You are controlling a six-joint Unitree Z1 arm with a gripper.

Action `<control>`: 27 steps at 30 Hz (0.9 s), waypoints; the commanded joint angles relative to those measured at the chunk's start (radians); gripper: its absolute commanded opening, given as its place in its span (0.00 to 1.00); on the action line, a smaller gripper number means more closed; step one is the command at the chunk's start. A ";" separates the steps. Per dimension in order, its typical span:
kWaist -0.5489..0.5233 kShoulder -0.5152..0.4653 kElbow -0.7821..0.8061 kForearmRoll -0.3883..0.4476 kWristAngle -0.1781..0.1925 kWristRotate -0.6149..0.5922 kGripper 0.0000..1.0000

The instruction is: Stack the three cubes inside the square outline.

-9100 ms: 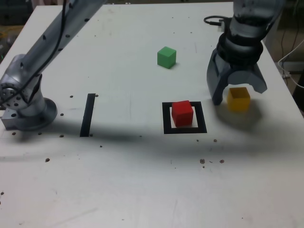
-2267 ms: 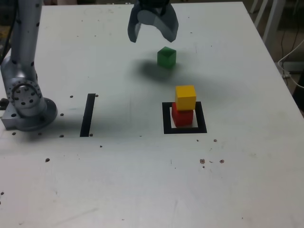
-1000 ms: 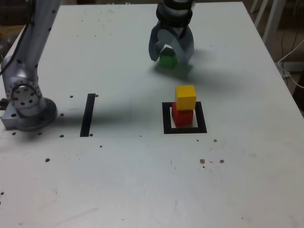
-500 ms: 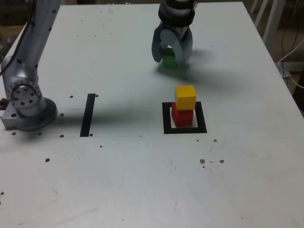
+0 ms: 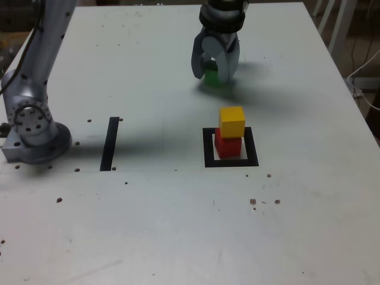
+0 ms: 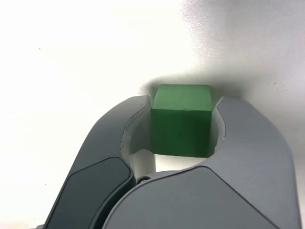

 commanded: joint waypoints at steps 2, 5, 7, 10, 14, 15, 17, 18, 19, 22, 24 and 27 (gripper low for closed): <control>-0.001 -0.012 -0.006 0.004 -0.001 0.000 0.11; -0.011 -0.040 -0.017 0.019 -0.008 -0.004 0.11; -0.028 -0.075 -0.031 0.043 -0.020 -0.015 0.11; -0.054 -0.121 -0.052 0.086 -0.043 -0.044 0.11; -0.090 -0.167 -0.073 0.146 -0.078 -0.108 0.11; -0.100 -0.177 -0.076 0.159 -0.083 -0.130 0.11; -0.124 -0.197 -0.076 0.183 -0.088 -0.182 0.11; -0.138 -0.207 -0.075 0.195 -0.089 -0.211 0.11; -0.153 -0.217 -0.073 0.207 -0.088 -0.243 0.11; -0.209 -0.250 -0.076 0.255 -0.077 -0.349 0.11; -0.256 -0.269 -0.090 0.296 -0.063 -0.426 0.11; -0.335 -0.293 -0.119 0.350 -0.041 -0.545 0.11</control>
